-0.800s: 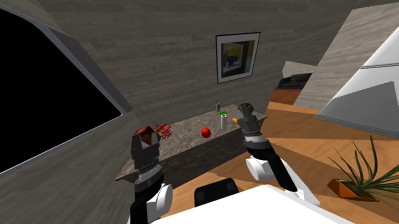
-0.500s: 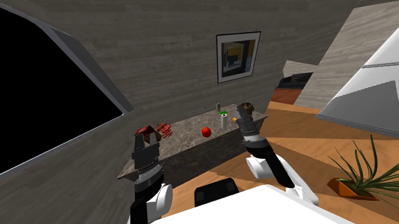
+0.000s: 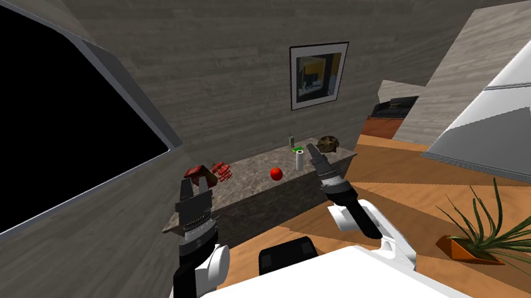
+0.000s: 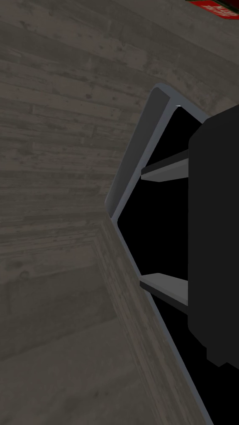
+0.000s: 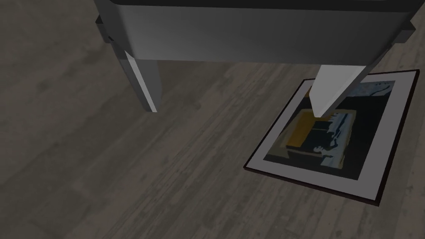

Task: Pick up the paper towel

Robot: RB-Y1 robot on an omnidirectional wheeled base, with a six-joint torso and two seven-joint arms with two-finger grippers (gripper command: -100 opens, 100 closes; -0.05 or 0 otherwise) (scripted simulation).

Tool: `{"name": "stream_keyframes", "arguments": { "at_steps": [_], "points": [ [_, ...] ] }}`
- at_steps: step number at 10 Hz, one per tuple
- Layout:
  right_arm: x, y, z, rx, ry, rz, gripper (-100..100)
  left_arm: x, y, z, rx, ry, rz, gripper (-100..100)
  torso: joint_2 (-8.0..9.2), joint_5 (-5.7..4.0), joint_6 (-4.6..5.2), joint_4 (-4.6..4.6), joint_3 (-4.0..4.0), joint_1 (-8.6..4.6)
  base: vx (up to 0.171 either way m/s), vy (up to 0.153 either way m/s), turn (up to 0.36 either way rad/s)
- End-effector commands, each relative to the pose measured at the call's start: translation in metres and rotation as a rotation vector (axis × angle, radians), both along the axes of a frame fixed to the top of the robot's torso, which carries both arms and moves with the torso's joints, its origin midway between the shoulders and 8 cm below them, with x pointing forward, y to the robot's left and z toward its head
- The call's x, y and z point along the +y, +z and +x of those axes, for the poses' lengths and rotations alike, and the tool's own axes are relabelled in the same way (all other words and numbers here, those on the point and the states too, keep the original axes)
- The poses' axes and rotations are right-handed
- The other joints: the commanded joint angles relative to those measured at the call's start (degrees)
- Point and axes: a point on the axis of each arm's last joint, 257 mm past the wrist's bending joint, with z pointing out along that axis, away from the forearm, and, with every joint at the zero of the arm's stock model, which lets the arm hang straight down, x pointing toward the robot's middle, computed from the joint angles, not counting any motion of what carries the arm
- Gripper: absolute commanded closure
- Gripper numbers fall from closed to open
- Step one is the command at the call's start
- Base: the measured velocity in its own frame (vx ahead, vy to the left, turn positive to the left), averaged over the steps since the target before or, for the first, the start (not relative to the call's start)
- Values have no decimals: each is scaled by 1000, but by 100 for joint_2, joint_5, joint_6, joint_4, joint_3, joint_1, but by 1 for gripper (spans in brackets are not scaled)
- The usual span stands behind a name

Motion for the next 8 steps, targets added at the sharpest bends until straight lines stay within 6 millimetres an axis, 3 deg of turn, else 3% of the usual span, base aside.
{"name": "stream_keyframes", "arguments": {
  "at_steps": [1, 8],
  "points": [
    [0, -11, 10, 28, -17, -49, -100, 0, 0, 0, 0, 0, 0, 0, 0, 0, 0, 0, 0, 0, -18, 18, 20],
    [-8, -41, 37, 111, -87, -195, -100, 0, 0, 0, 0, 0, 0, 0, -3, -1, 0, -1, -2, -1, -17, 16, 19]
  ]
}}
